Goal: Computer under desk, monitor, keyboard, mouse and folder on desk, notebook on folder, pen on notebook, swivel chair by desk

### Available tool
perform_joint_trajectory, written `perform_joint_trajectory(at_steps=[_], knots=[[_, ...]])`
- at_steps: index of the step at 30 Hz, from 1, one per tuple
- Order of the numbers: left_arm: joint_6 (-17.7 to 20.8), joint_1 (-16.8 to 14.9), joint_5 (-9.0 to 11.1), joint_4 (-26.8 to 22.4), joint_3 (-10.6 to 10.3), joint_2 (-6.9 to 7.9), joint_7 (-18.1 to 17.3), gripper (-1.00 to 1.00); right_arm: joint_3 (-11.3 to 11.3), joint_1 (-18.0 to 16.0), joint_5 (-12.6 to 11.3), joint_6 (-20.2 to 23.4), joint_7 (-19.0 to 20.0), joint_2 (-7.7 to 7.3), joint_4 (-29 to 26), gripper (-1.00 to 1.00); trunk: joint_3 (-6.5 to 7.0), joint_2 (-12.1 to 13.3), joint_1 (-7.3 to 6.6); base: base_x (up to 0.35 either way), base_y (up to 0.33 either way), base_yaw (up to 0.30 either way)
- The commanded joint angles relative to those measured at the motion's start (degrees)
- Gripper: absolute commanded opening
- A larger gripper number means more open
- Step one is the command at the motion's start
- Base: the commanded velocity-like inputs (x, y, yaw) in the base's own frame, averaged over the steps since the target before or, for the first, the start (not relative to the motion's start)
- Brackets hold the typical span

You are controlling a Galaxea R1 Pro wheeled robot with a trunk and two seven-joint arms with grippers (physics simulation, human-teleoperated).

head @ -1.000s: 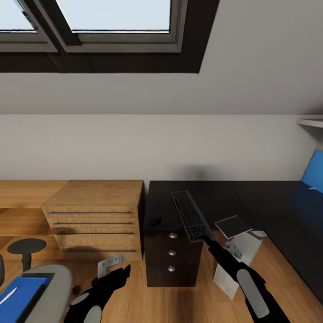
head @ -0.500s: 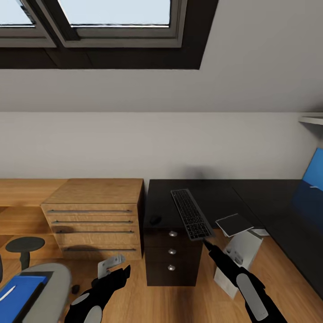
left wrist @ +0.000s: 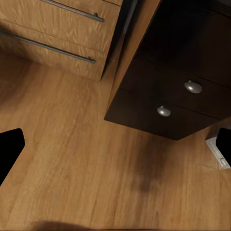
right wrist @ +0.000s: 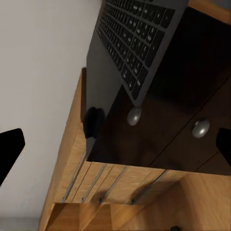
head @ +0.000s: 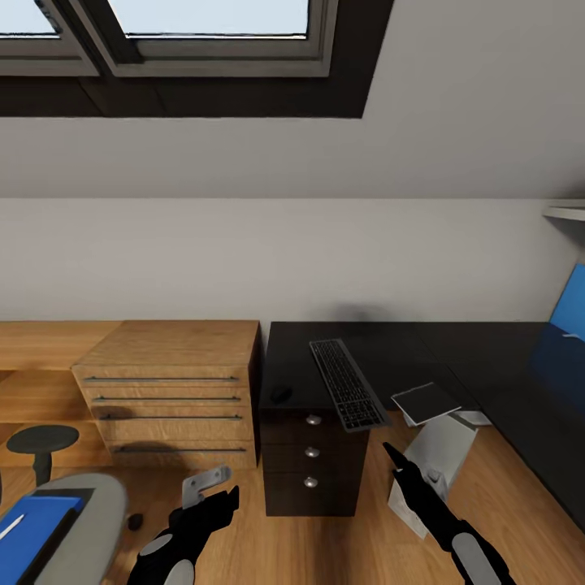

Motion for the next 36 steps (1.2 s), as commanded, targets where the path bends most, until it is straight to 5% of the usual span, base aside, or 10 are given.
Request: perform_joint_trajectory(at_steps=[1, 15, 19, 23, 27, 36], knots=[[0.1, -0.1, 0.6, -0.1, -0.1, 0.01, 0.6, 1.0, -0.2, 0.0, -0.5, 0.4, 0.2, 0.04, 0.0, 1.0, -0.25, -0.5, 0.23, 0.0, 0.0, 0.0], [0.1, -0.1, 0.6, 0.3, -2.0, 0.01, 0.7, 1.0, -0.3, -0.8, -0.7, 0.1, -5.4, 0.43, -0.3, 1.0, -2.76, -6.1, 3.3, 0.0, 0.0, 0.0], [0.1, -0.1, 0.6, 0.6, -2.7, 0.01, 0.7, 1.0, -0.3, -1.0, -4.6, 0.3, -5.8, 0.32, -0.3, 1.0, -3.48, -7.7, 4.18, 0.0, 0.0, 0.0], [-0.1, -0.1, 0.4, 0.7, -3.4, 0.01, 0.8, 1.0, -0.2, -1.1, -12.1, 0.5, -9.0, 0.14, -0.2, 1.0, -4.2, -9.3, 5.06, 0.0, 0.0, 0.0], [-0.1, -0.1, 0.5, 0.7, -4.7, 0.01, 1.0, 1.0, -0.2, -1.1, -15.8, 0.6, -12.1, 0.09, -0.3, 1.0, -4.74, -10.5, 5.72, 0.0, 0.0, 0.0], [-0.1, -0.1, 0.6, 0.7, -5.8, 0.07, 2.1, 1.0, -0.2, -1.1, -16.5, 0.7, -12.8, 0.08, -0.4, 1.0, -4.74, -10.5, 5.72, 0.0, 0.0, 0.0]])
